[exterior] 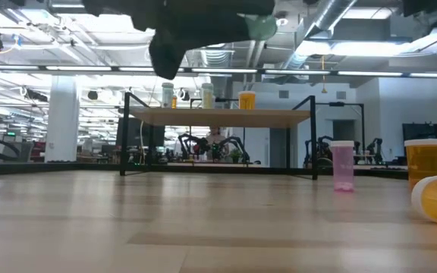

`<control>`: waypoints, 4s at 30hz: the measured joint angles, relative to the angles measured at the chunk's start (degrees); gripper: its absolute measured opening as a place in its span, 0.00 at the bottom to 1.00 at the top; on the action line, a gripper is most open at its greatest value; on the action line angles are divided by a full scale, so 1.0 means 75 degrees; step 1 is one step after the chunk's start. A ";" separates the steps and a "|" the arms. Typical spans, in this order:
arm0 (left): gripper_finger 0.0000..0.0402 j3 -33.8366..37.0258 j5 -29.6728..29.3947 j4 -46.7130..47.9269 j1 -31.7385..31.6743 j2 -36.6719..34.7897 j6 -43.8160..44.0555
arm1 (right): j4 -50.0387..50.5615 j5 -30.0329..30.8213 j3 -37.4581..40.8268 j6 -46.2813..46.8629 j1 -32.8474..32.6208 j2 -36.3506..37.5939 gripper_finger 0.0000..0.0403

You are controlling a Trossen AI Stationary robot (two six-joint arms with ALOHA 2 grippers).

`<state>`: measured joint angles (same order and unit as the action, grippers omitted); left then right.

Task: Pick and place medicine bottles onto shelf by color
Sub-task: Put the blue pill bottle on the shelf

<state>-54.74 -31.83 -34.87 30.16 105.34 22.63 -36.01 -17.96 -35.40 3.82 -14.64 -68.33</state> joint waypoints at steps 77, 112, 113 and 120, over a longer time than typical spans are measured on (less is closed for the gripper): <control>0.46 -0.0006 -0.0023 0.2284 -0.0768 -0.1239 0.0632 | 0.0828 0.0919 -0.1163 0.1634 0.0909 -0.2175 0.30; 0.54 0.2856 -0.0933 -0.1601 0.0186 -0.2413 -0.0637 | 0.1287 0.2476 -0.1163 -0.0319 0.4528 -0.1671 0.29; 0.54 0.2983 -0.0930 -0.1791 0.0179 -0.2413 -0.0556 | 0.1253 0.2478 -0.1163 -0.0316 0.4630 -0.1739 0.29; 0.54 0.3316 -0.0902 -0.2439 0.0176 -0.2413 -0.0559 | 0.0363 0.2475 -0.0987 -0.0161 0.5110 -0.1939 0.29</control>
<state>-29.87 -38.60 -53.16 31.48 87.24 18.44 -33.28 0.60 -42.80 2.61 23.69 -82.87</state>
